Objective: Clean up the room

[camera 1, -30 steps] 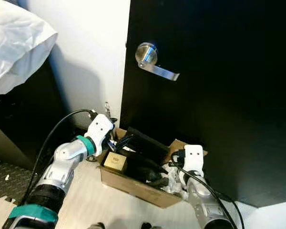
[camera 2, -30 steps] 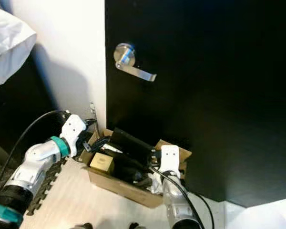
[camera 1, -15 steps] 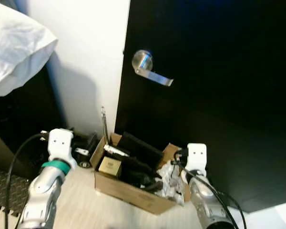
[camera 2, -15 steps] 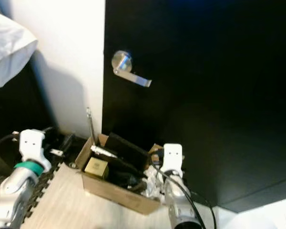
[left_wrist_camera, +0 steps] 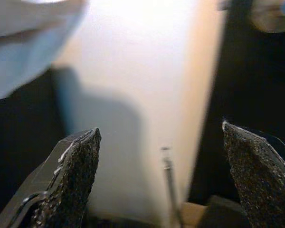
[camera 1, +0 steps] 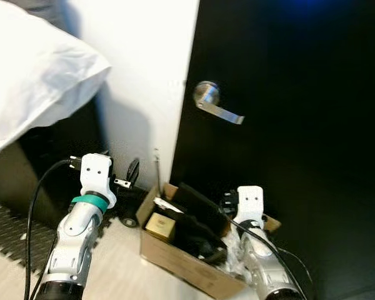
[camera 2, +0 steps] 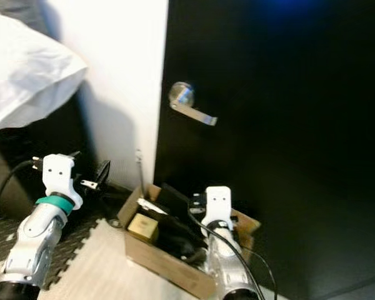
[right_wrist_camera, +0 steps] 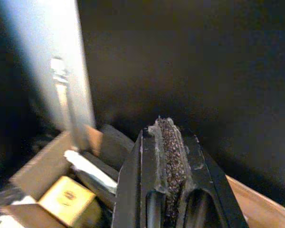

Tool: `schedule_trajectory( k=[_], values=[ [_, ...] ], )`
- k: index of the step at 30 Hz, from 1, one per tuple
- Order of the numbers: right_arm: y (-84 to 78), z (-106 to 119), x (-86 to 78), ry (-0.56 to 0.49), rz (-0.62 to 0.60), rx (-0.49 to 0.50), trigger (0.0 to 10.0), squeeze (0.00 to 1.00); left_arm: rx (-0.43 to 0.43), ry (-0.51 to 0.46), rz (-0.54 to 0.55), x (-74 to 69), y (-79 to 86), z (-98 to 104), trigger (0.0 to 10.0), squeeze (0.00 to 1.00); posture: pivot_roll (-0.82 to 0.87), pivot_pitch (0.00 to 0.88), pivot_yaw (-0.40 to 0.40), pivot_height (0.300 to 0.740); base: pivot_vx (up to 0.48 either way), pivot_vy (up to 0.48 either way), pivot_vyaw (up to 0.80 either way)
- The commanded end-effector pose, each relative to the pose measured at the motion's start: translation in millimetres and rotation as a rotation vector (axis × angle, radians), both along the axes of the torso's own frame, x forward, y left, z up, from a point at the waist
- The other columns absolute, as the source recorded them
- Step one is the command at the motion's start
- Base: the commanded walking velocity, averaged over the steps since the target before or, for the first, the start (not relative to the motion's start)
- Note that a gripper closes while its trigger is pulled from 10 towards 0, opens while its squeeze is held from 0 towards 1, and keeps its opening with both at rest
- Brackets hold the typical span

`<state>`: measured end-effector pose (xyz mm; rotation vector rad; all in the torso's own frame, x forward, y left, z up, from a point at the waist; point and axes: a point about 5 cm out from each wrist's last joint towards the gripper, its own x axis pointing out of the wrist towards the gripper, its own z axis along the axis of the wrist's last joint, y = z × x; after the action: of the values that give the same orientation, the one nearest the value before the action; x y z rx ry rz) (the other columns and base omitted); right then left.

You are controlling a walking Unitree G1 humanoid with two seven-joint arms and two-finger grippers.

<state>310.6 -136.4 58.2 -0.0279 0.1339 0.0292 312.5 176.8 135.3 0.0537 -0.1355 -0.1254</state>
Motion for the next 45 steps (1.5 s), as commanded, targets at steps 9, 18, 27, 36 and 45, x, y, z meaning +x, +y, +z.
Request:
schedule_trajectory(
  k=[9,18,27,36,45],
  values=[
    [-0.6,-4,0.3,0.027,-0.006,-0.026,10.0,0.0,0.043,0.034,-0.032,7.9,-17.3,-6,10.0,0.0,0.14,0.0,-0.044,0.74,0.0,0.0,0.8],
    [-2.9,-11,-2.3,0.056,-0.02,-0.033,10.0,0.0,0.081,0.043,-0.025,13.7,-14.2,-6,10.0,0.0,0.13,0.0,-0.037,0.74,0.0,0.0,0.8],
    [-2.1,-14,-6.8,0.069,-0.003,-0.036,10.0,0.0,0.077,0.066,-0.013,3.9,-10.4,-14,10.0,0.0,0.13,0.0,-0.024,0.74,0.0,0.0,0.8],
    [-12.8,-13,-23.5,0.055,-0.004,-0.019,10.0,0.0,0.087,0.079,0.006,-4.8,-4.1,-18,10.0,0.0,0.13,0.0,-0.03,0.74,0.0,0.0,0.8],
    [-20.8,-3,-35.8,0.029,-0.049,0.014,10.0,0.0,0.078,0.119,0.093,-13.5,8.9,-22,10.0,0.0,0.14,0.0,-0.036,0.74,0.0,0.0,0.8]
  ],
)
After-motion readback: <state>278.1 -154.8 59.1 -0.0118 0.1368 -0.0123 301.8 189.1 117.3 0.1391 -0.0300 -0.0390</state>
